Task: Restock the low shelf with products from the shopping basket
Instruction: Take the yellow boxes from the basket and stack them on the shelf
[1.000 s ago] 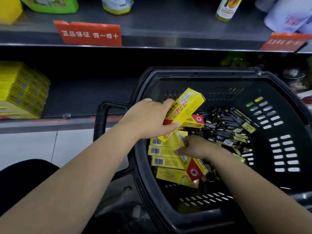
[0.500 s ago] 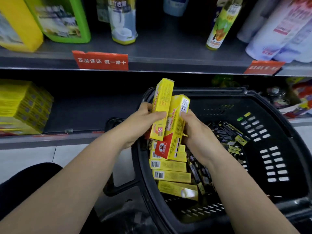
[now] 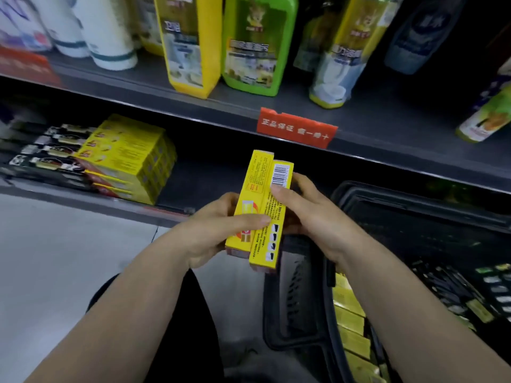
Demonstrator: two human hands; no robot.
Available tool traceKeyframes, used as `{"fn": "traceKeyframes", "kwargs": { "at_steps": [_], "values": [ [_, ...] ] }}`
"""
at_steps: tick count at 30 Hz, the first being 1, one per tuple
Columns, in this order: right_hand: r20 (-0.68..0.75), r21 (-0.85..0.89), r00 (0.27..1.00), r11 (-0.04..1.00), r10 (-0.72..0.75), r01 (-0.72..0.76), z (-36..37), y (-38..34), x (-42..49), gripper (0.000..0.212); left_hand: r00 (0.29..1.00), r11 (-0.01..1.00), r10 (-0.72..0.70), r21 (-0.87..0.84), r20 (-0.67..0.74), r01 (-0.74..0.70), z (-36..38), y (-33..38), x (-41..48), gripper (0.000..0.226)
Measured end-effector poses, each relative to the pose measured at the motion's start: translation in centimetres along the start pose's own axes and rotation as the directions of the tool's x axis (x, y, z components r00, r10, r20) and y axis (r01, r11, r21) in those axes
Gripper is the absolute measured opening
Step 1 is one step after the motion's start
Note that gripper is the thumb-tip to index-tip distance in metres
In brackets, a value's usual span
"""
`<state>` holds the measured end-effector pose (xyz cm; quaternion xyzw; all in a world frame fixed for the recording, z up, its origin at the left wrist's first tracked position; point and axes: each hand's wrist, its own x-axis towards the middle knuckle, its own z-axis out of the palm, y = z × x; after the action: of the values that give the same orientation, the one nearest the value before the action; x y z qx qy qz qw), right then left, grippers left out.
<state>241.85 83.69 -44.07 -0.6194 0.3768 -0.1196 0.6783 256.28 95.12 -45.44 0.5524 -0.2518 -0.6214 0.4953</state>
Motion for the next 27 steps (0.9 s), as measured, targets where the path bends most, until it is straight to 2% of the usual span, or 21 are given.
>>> {"fn": "traceKeyframes", "kwargs": {
  "at_steps": [3,5,6,8,11,14,18,22,23,25,27],
  "values": [
    [0.036,-0.04,0.999,0.999,0.011,-0.01,2.0,-1.4,2.5,0.063,0.998,0.997,0.032,-0.071,-0.049,-0.035,-3.1,0.2,-0.2,0.073],
    [0.071,-0.072,0.995,0.995,0.073,-0.068,3.6,-2.0,4.3,0.079,0.991,0.991,0.053,-0.115,-0.121,-0.067,-4.9,0.1,0.0,0.073],
    [0.083,-0.095,0.991,0.991,0.107,-0.099,4.6,-2.0,5.2,0.079,0.985,0.989,0.064,-0.12,-0.16,-0.084,-5.5,-0.1,0.1,0.075],
    [0.07,-0.103,0.984,0.982,0.165,-0.157,6.7,-1.6,6.9,0.065,0.969,0.985,0.075,-0.136,-0.237,-0.11,-6.4,-0.7,0.5,0.075],
    [0.028,0.118,0.954,0.947,0.298,-0.299,8.6,-0.9,9.0,0.026,0.928,0.94,0.041,-0.299,-0.371,-0.161,-7.6,-1.9,1.0,0.066],
    [0.039,0.268,0.905,0.868,0.424,-0.418,9.3,-0.1,10.4,0.03,0.898,0.904,-0.027,-0.395,-0.439,-0.166,-8.7,-2.7,1.4,0.056],
    [0.046,0.266,0.908,0.871,0.416,-0.412,11.1,1.1,11.5,0.044,0.916,0.875,-0.043,-0.458,-0.399,-0.158,-9.5,-3.0,1.8,0.06],
    [0.089,0.155,0.953,0.941,0.29,-0.3,12.4,1.5,12.6,0.052,0.9,0.865,-0.023,-0.461,-0.436,-0.201,-10.3,-3.3,2.1,0.07],
    [0.094,0.146,0.961,0.952,0.259,-0.27,12.6,1.6,12.9,0.051,0.894,0.863,-0.017,-0.458,-0.448,-0.213,-10.6,-3.4,2.2,0.068],
    [0.098,0.16,0.966,0.955,0.238,-0.251,12.9,1.5,13.3,0.034,0.88,0.862,-0.014,-0.452,-0.474,-0.23,-11.2,-3.6,2.2,0.059],
    [0.054,0.152,0.959,0.947,0.277,-0.282,13.0,1.6,13.8,0.03,0.87,0.86,-0.037,-0.46,-0.492,-0.223,-11.9,-3.7,2.2,0.054]
  ]
}}
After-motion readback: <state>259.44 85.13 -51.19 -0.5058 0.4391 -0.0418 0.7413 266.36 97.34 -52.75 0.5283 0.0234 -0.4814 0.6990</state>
